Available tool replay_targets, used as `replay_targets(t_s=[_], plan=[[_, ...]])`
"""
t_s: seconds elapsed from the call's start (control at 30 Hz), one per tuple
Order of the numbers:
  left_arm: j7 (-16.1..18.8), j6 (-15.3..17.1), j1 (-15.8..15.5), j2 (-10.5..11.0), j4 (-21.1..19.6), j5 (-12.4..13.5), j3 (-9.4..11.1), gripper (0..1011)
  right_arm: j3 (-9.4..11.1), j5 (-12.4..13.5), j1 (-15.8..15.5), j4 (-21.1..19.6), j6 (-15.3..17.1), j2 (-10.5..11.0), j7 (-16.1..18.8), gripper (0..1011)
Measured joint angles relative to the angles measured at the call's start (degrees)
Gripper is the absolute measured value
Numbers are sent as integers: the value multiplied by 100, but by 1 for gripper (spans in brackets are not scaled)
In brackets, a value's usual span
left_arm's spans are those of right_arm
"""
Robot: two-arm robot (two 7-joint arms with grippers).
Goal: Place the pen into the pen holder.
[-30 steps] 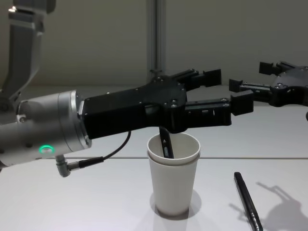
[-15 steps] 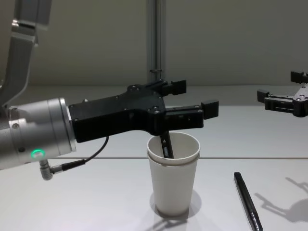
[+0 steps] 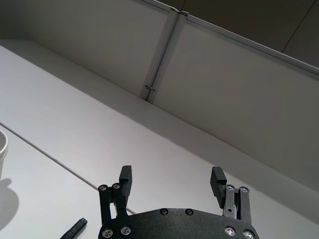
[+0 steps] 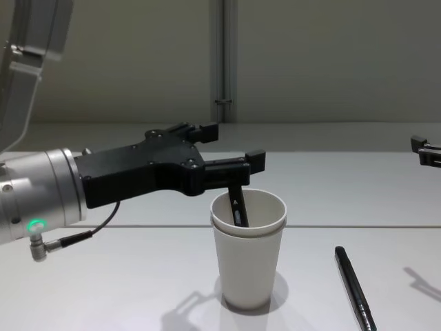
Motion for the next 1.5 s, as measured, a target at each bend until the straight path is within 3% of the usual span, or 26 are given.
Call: replay_targets(t_s=[0.37,1.5], plan=[[854,35,112,157,-65,288,-48,1001,-29,-172,-45,8,7,99,-399,1001],[3345,144,432,619,-247,1129,-191,1001,-25,-172,-42,6,6,100,-402,1001]])
